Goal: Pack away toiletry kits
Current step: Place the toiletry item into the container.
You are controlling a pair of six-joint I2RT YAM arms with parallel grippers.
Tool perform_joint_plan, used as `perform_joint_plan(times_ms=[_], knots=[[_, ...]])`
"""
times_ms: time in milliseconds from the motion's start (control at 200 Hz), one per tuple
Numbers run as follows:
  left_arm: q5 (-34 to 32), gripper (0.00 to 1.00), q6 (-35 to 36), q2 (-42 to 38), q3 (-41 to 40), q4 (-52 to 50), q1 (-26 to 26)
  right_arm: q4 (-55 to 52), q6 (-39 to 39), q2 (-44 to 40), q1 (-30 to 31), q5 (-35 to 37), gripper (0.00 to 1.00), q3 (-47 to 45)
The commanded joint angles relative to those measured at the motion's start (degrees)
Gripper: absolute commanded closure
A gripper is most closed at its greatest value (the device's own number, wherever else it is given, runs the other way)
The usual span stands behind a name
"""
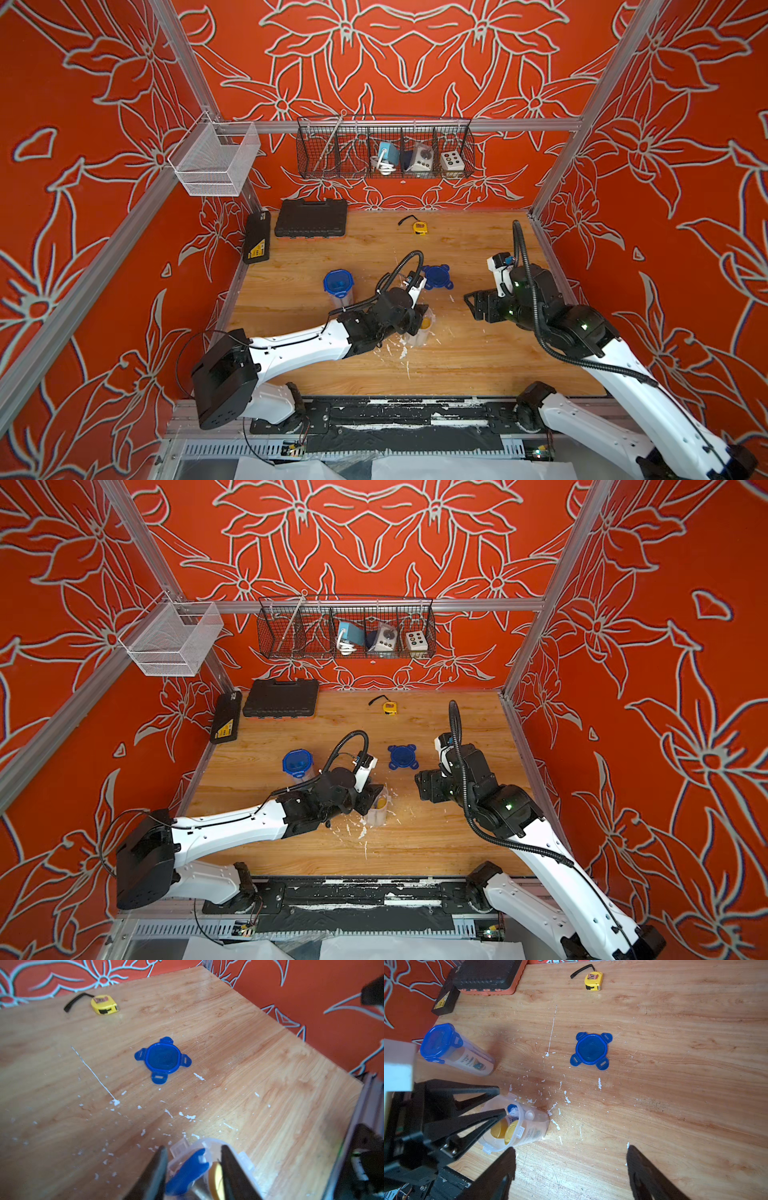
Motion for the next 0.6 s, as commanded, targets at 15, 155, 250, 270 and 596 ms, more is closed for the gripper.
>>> perform_joint_plan(times_ms=[15,155,250,270,596], knots=[[0.17,0.43,0.51,-1.74,2.48,-2.28,-0.19,-1.34,-1.17,2.24,-0.87,2.64,0.16,1.20],[0.35,0.33,-1.35,-6.21,4.61,-7.71,-0.19,0.22,-2.97,8.31,-4.21,0.62,0.16,2.59],[-0.32,0.27,-4.66,-11.29,4.70,-13.58,-0.19,2.95,-3.18,14.13,-8.88,-4.29,0.16,3.71],[-0.50,0.25,-5.14,-12.21,4.70,-15.24,-0.15,3.33,-3.18,15.73,-9.94,-5.42,0.16,4.10],[-1.57,0.13,-14.18,-27.60,3.65,-29.69,0.55,2.32,-7.37,47.60,-13.27,-9.47,0.03,20.88]])
